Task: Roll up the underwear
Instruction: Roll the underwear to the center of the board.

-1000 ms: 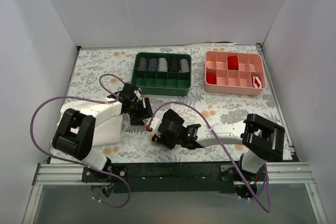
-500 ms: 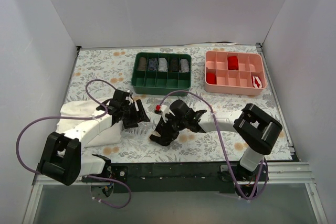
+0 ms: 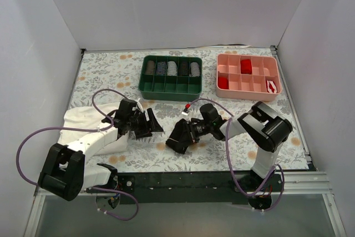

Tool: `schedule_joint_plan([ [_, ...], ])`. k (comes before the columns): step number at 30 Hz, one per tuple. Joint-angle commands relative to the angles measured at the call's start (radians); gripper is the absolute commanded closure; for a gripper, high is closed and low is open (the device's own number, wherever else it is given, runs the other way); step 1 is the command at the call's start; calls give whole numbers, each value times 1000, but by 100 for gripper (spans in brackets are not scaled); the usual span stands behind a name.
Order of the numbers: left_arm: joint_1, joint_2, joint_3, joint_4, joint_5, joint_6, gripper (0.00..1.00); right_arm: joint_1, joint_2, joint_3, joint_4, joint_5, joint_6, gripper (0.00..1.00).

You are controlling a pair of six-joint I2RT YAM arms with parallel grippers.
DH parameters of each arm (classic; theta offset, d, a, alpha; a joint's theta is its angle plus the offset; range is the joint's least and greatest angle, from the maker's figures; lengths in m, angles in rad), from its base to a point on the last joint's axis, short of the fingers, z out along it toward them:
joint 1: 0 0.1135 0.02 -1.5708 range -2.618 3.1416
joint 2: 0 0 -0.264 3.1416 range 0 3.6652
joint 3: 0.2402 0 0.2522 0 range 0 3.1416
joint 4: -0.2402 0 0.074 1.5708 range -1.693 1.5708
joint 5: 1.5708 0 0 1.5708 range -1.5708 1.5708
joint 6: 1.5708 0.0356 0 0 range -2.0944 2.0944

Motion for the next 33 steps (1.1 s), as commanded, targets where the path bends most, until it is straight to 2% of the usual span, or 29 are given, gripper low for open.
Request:
schedule_joint_plan([
  [1, -30, -26, -13, 58, 28, -3, 33, -52, 65, -74, 247, -75, 259, 84],
  [3, -51, -23, -16, 69, 18, -6, 33, -69, 94, -134, 428, -77, 386, 84],
  [5, -70, -18, -16, 89, 12, -11, 33, -86, 117, -171, 537, -70, 451, 83],
  [9, -146, 20, -6, 120, -5, -3, 33, -94, 160, -217, 684, -41, 543, 82],
  [12, -189, 38, -6, 140, -10, 1, 34, -97, 156, -212, 676, -29, 553, 81],
  [20, -211, 48, -72, 261, 25, -16, 34, -111, 116, -160, 417, -8, 476, 81],
  [29, -223, 74, -128, 385, 79, -34, 38, -124, 116, -166, 381, 9, 476, 80],
  [33, -223, 133, -123, 390, 65, -30, 44, -126, 107, -155, 387, 2, 473, 78],
])
